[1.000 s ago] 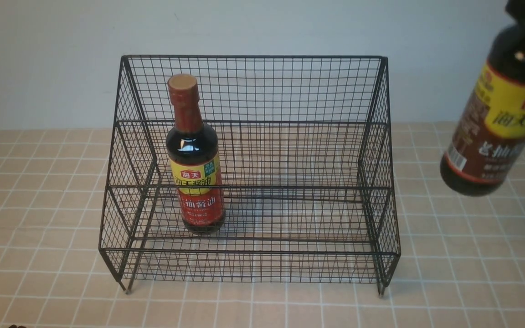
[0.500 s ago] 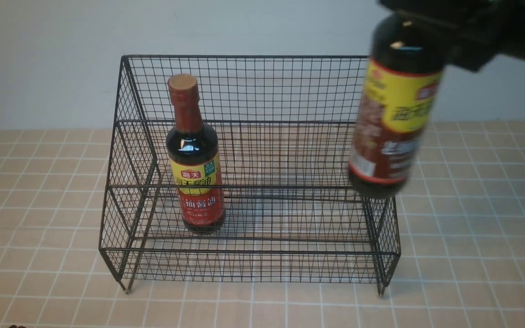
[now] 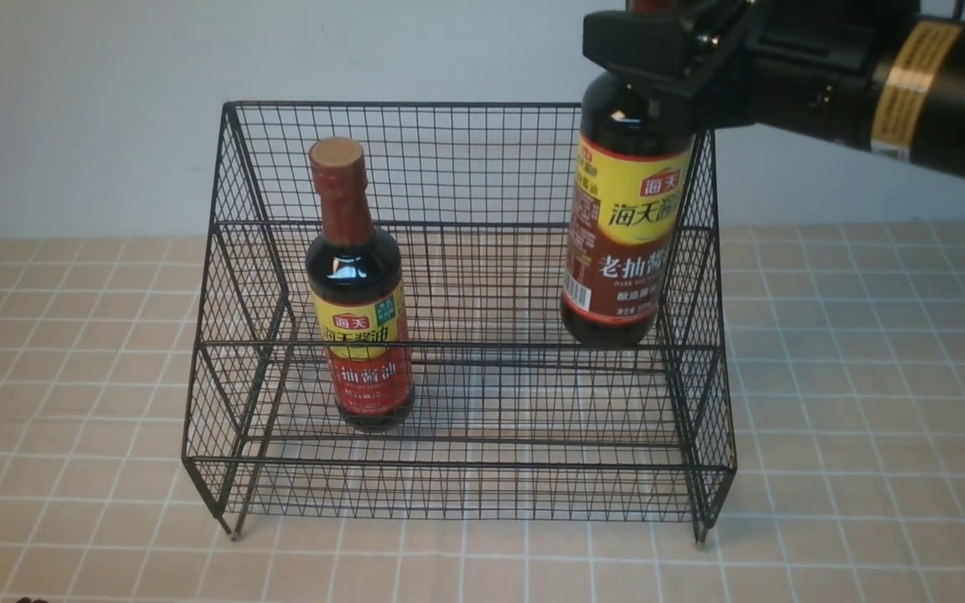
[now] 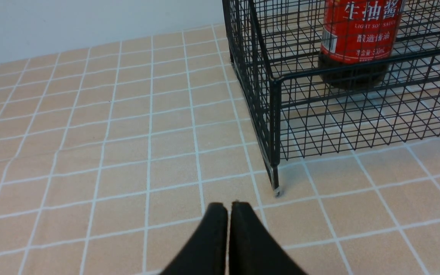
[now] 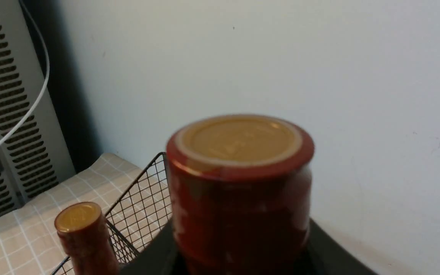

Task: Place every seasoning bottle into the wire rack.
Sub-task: Use the right arm to put the condiment bottle back on the shelf

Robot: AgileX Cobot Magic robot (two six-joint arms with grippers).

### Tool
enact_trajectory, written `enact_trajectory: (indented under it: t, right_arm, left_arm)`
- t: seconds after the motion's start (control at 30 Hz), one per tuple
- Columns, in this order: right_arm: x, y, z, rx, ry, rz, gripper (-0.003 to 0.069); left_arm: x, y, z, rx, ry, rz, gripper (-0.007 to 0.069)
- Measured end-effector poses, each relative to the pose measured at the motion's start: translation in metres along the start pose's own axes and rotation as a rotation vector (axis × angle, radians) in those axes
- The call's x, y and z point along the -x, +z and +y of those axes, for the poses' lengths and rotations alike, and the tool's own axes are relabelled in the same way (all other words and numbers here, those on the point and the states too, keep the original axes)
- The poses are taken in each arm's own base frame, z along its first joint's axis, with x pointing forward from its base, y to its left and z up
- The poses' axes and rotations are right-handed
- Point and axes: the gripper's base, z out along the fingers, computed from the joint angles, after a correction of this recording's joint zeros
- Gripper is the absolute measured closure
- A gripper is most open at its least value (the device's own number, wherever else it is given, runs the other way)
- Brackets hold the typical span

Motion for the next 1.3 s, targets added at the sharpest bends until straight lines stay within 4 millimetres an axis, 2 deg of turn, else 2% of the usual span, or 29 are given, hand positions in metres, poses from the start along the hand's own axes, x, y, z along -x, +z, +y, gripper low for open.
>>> enact_trajectory:
  t: [0.4, 0.77, 1.07, 1.3]
  right_arm:
    - [0.004, 0.010, -0.011, -0.065, 0.039, -0.015, 0.0387]
    - [-0.005, 0.013, -0.010, -0.028, -0.020, 0.045, 0.0387]
    - [-0.038, 0.011, -0.005, 0.040, -0.015, 0.279, 0.0388]
    - [-0.048, 0.010, -0.004, 0.031, 0.068, 0.313, 0.0388]
  left_arm:
    - [0.000, 0.000, 0.000, 0.000, 0.000, 0.000, 0.0631]
    - [0.000, 0.000, 0.000, 0.000, 0.000, 0.000, 0.0631]
    - [0.000, 0.000, 0.000, 0.000, 0.000, 0.000, 0.0631]
    - [0.000, 0.000, 0.000, 0.000, 0.000, 0.000, 0.0631]
